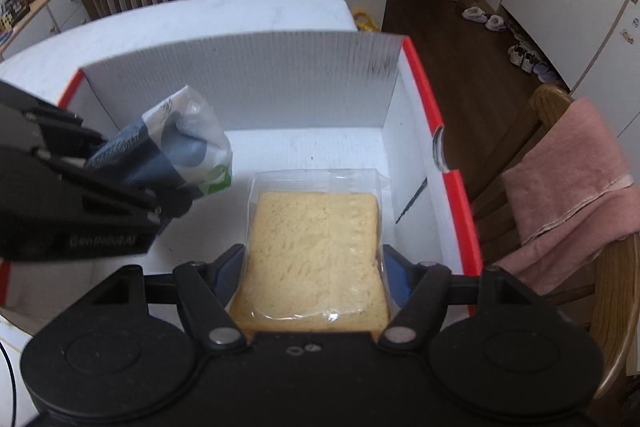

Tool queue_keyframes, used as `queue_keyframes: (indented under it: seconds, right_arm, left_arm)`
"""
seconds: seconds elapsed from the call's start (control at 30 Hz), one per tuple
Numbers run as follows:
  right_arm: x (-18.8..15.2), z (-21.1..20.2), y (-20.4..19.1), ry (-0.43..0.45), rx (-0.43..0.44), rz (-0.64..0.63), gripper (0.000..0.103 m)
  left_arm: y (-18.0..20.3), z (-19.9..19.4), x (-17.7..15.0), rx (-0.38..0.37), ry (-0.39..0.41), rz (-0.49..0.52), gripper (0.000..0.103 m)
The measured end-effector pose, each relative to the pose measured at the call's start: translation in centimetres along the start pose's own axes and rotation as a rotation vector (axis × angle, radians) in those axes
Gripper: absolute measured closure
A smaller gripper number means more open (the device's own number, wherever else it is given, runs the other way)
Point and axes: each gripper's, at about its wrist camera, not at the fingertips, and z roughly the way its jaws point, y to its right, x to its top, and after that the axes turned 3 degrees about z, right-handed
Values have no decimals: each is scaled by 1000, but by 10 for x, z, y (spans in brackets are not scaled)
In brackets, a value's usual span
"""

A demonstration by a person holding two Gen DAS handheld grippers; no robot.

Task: Organize objects
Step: 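Carry the tissue pack and bread into the red box with both tools, then open both tools to release the tissue pack and bread in the box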

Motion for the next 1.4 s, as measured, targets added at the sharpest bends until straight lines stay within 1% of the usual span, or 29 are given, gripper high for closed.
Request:
queue_keyframes:
  seconds: [0.13, 0.23, 0.37, 0.4, 0.43, 0.47, 0.53, 0.67, 0.8, 0.97, 1.1, 1.2, 1.4]
  right_arm:
    - [-3, 5, -6, 2, -14, -64, 32]
    - [-7, 8, -13, -3, -10, -116, 32]
    - [-9, 15, -19, -10, -22, -149, 30]
    - [-7, 16, -19, -8, -22, -149, 27]
    - [-6, 16, -19, -5, -20, -147, 25]
    - [-5, 16, -17, -1, -14, -146, 24]
    - [-3, 14, -15, 8, 0, -148, 19]
    - [-4, 9, -16, 20, -2, -166, 19]
    - [-5, 1, -16, 36, 9, -166, 19]
    - [-9, -17, -15, 73, 28, -147, 19]
    - [-12, -35, -14, 100, 40, -128, 19]
    - [-15, -48, -14, 122, 57, -109, 19]
    - [-21, -74, -18, 166, 101, -53, 18]
  left_arm:
    - [1, 11, 1, -7, -31, 13, 67]
    - [1, 16, 1, 3, -42, 21, 66]
    - [-1, 21, 2, 14, -68, 21, 63]
    - [-1, 22, 2, 17, -67, 22, 61]
    - [-1, 23, 2, 15, -69, 21, 54]
    - [-2, 24, 2, 10, -73, 14, 44]
    - [-3, 24, 1, -1, -77, -5, 37]
    - [-5, 20, 0, -18, -67, -25, 37]
    - [-7, 12, 0, -31, -39, -32, 37]
    - [-8, -8, -3, -40, 13, -50, 37]
    - [-5, -33, -8, -44, 69, -45, 37]
    - [-6, -55, -16, -62, 112, -58, 37]
    - [-10, -97, -38, -79, 201, -82, 37]
